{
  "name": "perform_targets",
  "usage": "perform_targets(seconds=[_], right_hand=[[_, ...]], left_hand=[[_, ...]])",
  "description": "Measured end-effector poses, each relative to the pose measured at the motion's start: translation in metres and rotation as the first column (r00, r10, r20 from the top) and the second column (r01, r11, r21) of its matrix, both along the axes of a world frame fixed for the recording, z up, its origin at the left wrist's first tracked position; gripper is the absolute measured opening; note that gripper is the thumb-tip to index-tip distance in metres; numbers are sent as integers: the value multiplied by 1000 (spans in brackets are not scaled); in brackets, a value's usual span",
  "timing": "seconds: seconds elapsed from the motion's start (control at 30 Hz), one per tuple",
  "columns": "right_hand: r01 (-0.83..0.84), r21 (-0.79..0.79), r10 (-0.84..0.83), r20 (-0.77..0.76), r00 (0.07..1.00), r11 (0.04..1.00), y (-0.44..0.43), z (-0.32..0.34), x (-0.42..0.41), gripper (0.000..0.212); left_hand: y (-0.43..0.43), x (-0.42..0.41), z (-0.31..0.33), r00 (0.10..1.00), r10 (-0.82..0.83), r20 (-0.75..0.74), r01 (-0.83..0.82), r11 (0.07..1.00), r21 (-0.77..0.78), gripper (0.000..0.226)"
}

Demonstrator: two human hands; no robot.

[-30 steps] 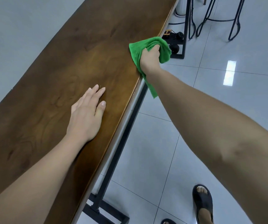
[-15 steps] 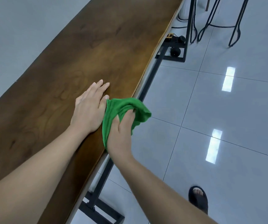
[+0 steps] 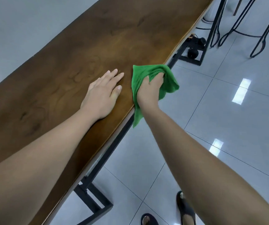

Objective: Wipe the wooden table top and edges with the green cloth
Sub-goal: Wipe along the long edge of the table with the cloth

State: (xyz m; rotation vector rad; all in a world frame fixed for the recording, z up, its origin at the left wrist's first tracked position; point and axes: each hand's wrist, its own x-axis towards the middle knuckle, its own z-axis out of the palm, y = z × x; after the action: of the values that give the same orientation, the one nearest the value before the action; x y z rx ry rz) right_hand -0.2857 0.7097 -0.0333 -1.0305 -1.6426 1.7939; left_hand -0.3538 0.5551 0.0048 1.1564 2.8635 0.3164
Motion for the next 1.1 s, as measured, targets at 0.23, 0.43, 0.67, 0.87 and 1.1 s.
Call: perform_targets(seconds=[0.23, 0.43, 0.67, 0.87, 1.1], right_hand=[[4, -31, -4, 0, 1000, 1000, 104, -30, -68, 58], [-49, 101, 42, 67, 997, 994, 77, 14, -29, 53], [-294, 453, 273, 114, 955, 841, 40, 18, 16, 62], [-541, 540, 528, 197, 826, 645, 0, 65, 51, 68], [-610, 681, 721, 171, 671, 406, -53, 114, 82, 55]], left_hand=[[0, 4, 0, 1000, 24, 0, -24, 1000, 13, 53], [-5, 17, 11, 992, 65, -104, -57, 995, 77, 52], [-38, 63, 25, 954, 299, 26, -297, 928, 226, 46], [-82, 108, 27, 900, 413, 137, -435, 845, 309, 44], [-112, 149, 40, 835, 388, 390, -549, 641, 536, 73]])
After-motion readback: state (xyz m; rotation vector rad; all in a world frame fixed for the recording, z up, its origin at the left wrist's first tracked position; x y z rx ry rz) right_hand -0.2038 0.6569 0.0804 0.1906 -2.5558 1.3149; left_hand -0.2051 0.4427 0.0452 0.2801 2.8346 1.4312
